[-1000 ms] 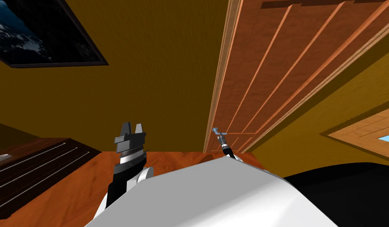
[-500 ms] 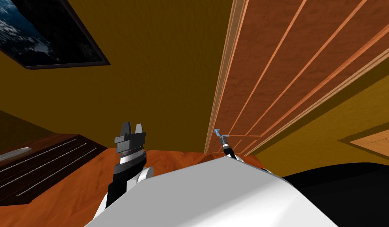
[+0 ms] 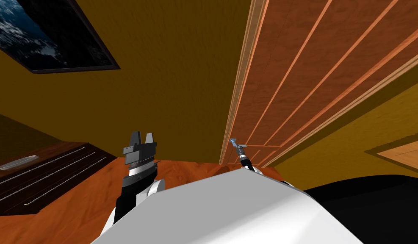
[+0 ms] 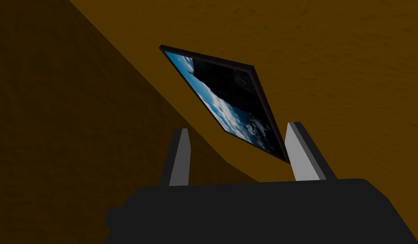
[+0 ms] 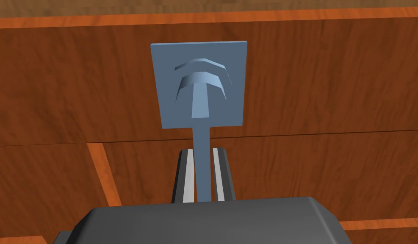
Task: Pull the door open
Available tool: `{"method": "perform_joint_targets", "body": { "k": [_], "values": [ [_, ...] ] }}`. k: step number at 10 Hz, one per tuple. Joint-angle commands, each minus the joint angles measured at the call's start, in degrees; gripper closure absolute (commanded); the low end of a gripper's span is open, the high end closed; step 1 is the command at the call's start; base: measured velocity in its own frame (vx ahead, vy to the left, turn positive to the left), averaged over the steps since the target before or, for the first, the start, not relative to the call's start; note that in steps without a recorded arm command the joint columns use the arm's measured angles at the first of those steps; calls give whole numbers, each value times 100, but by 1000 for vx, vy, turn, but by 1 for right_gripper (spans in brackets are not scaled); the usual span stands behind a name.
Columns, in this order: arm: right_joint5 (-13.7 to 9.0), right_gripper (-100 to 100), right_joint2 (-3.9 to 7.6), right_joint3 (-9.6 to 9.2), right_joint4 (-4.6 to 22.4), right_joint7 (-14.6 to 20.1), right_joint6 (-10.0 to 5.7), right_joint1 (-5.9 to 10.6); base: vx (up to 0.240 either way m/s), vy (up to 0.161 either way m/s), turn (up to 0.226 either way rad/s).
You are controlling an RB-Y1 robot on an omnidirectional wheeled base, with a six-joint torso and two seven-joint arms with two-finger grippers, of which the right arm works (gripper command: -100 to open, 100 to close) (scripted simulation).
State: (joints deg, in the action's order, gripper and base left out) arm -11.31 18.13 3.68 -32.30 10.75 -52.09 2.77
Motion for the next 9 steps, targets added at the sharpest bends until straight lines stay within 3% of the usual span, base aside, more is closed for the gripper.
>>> {"method": "perform_joint_targets", "body": {
  "k": [1, 9],
  "values": [
    [44, 100, 30, -77, -12, 85, -32, -45, -167, -34, 102],
    [287, 100, 323, -495, -92, 573, -242, -240, -193, -37, 88]
  ]
}}
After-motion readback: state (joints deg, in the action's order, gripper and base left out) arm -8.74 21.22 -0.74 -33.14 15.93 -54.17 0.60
